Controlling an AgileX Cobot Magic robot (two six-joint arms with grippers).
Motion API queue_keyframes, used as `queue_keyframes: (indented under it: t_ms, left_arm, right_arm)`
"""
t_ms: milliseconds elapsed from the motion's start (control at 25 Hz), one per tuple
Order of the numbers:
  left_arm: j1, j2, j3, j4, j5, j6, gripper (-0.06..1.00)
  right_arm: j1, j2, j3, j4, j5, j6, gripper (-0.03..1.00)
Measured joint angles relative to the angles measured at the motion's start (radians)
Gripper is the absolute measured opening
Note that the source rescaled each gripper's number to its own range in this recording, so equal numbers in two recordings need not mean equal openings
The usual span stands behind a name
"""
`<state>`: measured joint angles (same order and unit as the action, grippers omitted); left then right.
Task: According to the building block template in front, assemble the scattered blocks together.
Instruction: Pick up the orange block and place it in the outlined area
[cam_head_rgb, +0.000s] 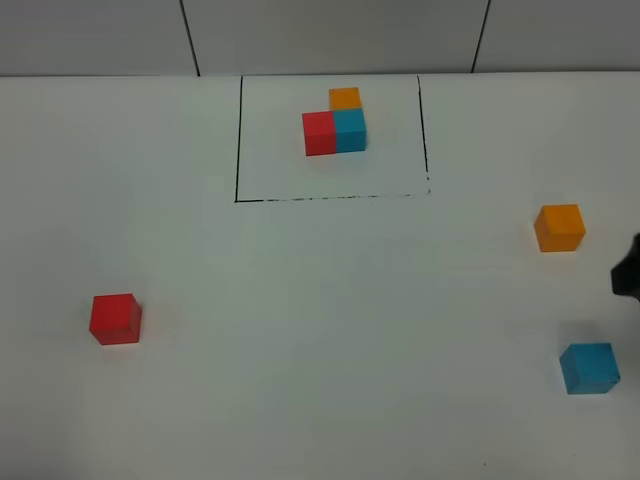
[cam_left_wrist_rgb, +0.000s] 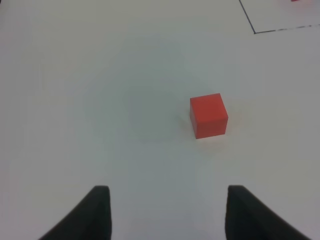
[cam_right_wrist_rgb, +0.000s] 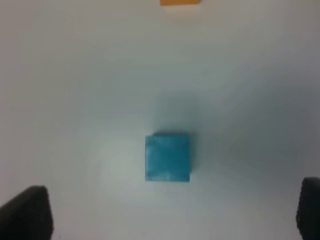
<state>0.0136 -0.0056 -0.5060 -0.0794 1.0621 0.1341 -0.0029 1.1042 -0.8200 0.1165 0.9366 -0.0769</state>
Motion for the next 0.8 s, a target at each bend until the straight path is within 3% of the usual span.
queue_keyframes:
  t_ms: [240,440,800]
  left_arm:
    - [0.0,0.0,0.0,0.0,0.0,0.0,0.15]
    - [0.0,0.0,0.0,0.0,0.0,0.0,0.15]
    - [0.0,0.0,0.0,0.0,0.0,0.0,0.15]
  right_arm:
    - [0.0,0.32,-0.155,-0.004,-0.12,0.001,1.0]
    - [0.0,0.554,-0.294,-0.026,-0.15,0.001,1.0]
    - [0.081,0.757,-0.421,-0.081,-0.214,0.0,1.0]
